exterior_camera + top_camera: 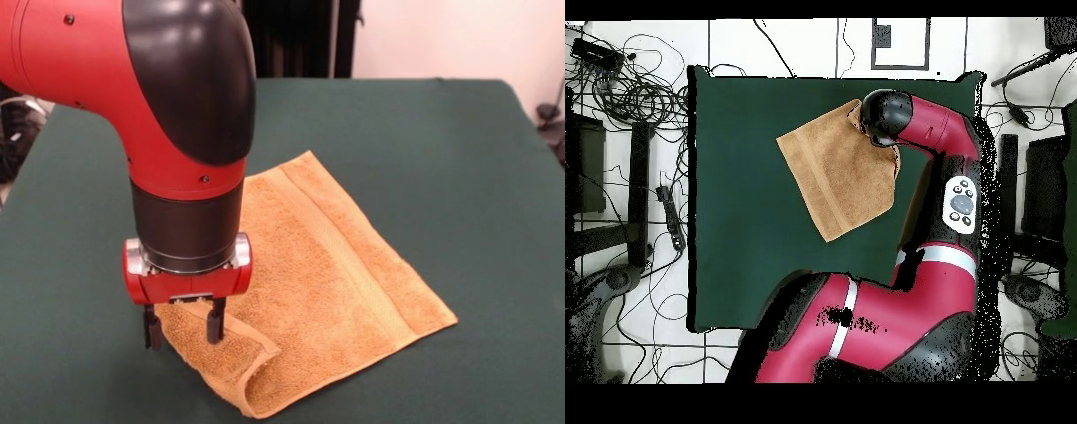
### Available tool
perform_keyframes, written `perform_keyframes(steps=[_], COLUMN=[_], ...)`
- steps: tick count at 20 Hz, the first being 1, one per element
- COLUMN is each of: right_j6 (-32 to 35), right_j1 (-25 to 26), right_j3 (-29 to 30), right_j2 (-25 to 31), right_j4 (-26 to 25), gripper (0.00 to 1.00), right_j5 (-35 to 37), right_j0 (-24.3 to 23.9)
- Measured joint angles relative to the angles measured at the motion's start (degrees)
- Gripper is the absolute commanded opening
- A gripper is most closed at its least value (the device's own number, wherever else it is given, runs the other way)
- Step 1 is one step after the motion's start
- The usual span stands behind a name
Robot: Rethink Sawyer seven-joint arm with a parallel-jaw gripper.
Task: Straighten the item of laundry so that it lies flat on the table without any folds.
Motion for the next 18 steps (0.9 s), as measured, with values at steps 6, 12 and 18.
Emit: perform_keyframes(steps=[6,12,18], right_j6=[0.00,0.00,0.00], right_j1=[-0.19,-3.47,-7.31], right_j3=[0.18,3.23,4.97], right_j2=[0.00,-0.01,-0.01], right_j4=[-0.09,-0.11,-0.12], gripper=[1.00,1.00,1.00], right_j5=[0.00,0.00,0.01], right_j0=[0.03,0.42,0.73])
